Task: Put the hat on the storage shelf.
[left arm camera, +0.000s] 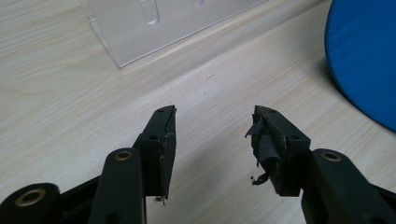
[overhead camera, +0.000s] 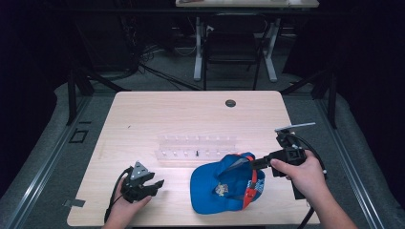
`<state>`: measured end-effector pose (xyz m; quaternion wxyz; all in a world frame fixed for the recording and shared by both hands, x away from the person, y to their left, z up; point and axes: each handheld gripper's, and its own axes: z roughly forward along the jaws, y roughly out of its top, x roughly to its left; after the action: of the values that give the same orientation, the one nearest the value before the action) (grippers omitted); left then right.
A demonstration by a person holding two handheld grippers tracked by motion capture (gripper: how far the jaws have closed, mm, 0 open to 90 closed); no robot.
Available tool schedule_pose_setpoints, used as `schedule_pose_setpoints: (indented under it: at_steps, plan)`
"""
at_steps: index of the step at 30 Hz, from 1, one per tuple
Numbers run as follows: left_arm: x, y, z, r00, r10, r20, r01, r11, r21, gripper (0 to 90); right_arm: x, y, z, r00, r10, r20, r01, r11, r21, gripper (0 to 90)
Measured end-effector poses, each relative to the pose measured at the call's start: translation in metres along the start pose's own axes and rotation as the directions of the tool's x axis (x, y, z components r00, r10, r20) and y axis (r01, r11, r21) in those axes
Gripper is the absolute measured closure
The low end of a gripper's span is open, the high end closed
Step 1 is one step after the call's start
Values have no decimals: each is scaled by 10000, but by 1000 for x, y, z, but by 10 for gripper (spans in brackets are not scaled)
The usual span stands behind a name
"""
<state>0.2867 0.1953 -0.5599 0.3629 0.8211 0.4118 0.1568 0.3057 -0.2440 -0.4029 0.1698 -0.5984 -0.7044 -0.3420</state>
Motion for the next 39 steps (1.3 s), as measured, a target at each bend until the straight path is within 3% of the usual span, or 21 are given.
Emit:
schedule_pose_setpoints:
  at_steps: [7,8,15,20,31,39]
  plan:
    - [1,0,0,10000,-55,-50,54,10000,-44,503,10,5,-1,9968,18,-797,-20,10000,-31,776]
    - [2,0,0,10000,-34,-36,34,10000,-19,503,12,6,0,9936,127,-1119,-128,9999,-6,776]
    - [4,-1,-1,10000,-64,-45,63,10000,-26,504,14,11,5,9796,395,-1973,-393,9992,45,777]
    - [4,-1,-1,9999,-99,-70,99,9999,-28,504,15,13,7,9760,363,-2148,-354,9993,81,777]
    - [6,-1,-2,9998,-146,-110,146,9999,-45,505,24,17,7,9594,389,-2793,-412,9991,-25,777]
    - [7,-1,-2,9998,-134,-110,134,9999,-36,504,36,22,6,9515,250,-3065,-287,9996,-73,777]
